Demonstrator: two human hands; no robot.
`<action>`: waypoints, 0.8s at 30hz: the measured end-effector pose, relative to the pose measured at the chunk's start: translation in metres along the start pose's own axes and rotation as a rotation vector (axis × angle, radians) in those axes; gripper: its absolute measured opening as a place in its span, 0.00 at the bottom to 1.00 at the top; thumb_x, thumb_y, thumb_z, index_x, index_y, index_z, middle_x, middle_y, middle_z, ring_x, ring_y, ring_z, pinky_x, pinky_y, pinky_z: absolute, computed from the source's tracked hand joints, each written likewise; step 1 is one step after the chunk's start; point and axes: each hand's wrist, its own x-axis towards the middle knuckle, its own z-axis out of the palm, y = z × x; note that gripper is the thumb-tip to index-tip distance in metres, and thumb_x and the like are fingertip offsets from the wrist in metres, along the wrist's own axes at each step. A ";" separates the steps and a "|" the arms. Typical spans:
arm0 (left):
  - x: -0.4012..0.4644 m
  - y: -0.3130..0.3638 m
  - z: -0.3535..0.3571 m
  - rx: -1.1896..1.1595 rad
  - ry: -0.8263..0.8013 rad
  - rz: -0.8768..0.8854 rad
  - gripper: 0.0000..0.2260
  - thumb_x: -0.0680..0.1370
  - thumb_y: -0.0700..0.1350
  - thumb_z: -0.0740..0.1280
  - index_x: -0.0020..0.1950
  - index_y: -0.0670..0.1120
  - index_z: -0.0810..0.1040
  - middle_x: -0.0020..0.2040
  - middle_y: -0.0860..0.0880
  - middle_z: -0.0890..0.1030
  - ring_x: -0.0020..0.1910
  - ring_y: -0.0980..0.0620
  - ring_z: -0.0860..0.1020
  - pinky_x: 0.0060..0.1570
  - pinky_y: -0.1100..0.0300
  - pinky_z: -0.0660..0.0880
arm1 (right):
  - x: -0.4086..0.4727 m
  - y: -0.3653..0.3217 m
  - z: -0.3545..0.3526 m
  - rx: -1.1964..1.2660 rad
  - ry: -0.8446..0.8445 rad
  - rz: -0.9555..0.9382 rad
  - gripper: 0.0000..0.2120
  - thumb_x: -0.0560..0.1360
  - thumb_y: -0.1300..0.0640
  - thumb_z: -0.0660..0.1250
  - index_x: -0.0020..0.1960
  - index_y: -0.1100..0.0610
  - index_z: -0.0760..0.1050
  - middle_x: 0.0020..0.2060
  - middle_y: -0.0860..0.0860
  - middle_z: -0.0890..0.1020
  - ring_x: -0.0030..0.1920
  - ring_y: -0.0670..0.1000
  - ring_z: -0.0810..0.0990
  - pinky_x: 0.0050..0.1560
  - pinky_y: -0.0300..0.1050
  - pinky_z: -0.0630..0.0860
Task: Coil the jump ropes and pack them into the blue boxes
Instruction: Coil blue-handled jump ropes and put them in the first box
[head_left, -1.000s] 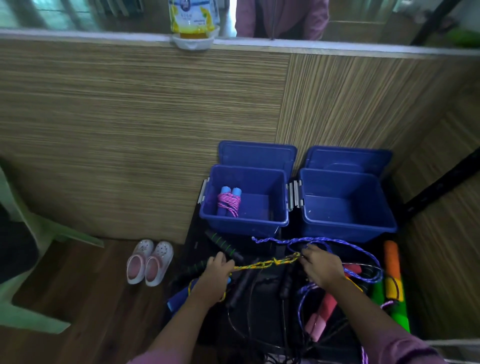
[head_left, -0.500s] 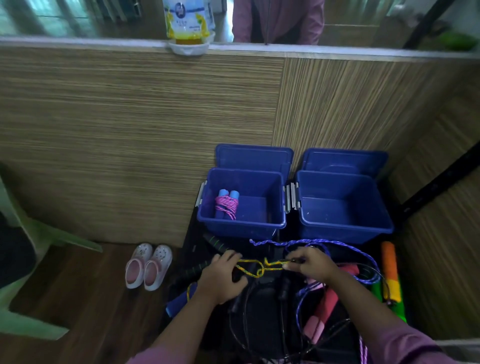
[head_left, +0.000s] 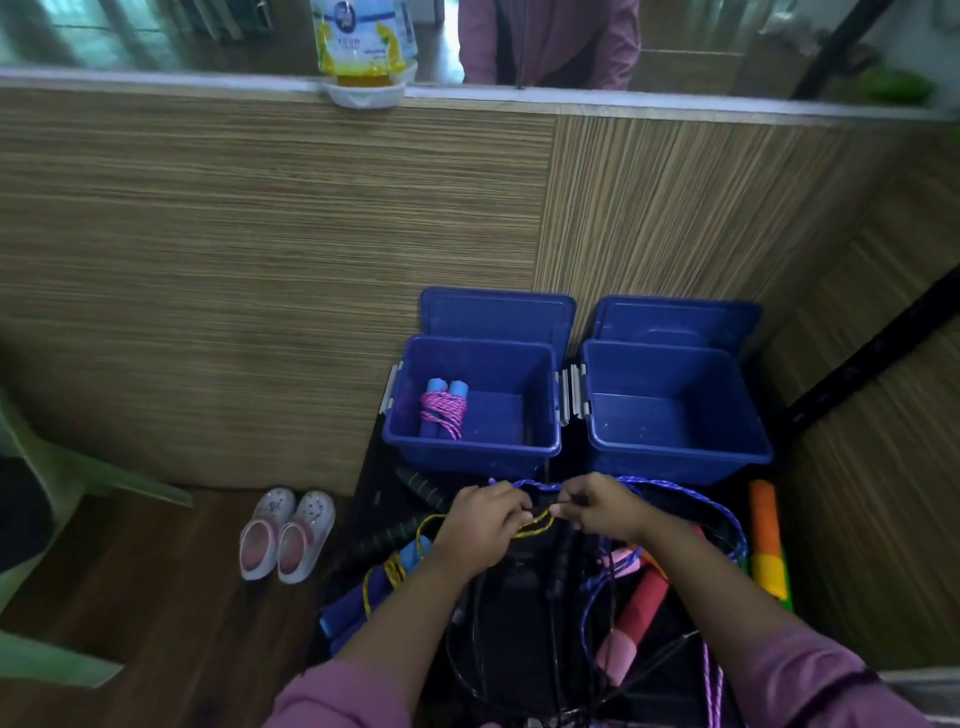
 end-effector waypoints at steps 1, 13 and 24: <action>0.001 -0.001 0.001 -0.009 0.006 0.020 0.16 0.75 0.57 0.62 0.52 0.47 0.80 0.45 0.51 0.81 0.45 0.50 0.79 0.48 0.54 0.75 | -0.001 -0.001 -0.002 0.015 -0.010 0.001 0.14 0.76 0.55 0.68 0.32 0.52 0.73 0.23 0.44 0.75 0.25 0.40 0.70 0.33 0.38 0.68; -0.005 -0.010 -0.011 -0.049 0.127 -0.034 0.12 0.77 0.52 0.62 0.48 0.49 0.83 0.43 0.53 0.84 0.42 0.54 0.81 0.40 0.60 0.76 | -0.006 -0.014 -0.015 0.286 -0.082 0.157 0.18 0.79 0.55 0.63 0.32 0.58 0.78 0.22 0.51 0.72 0.22 0.48 0.68 0.24 0.37 0.64; -0.016 -0.034 -0.029 -0.304 -0.058 -0.492 0.07 0.76 0.33 0.63 0.48 0.39 0.81 0.40 0.48 0.79 0.37 0.55 0.76 0.40 0.65 0.69 | -0.019 0.008 -0.024 0.321 0.084 0.163 0.18 0.81 0.59 0.60 0.31 0.57 0.68 0.23 0.56 0.69 0.22 0.50 0.65 0.26 0.40 0.62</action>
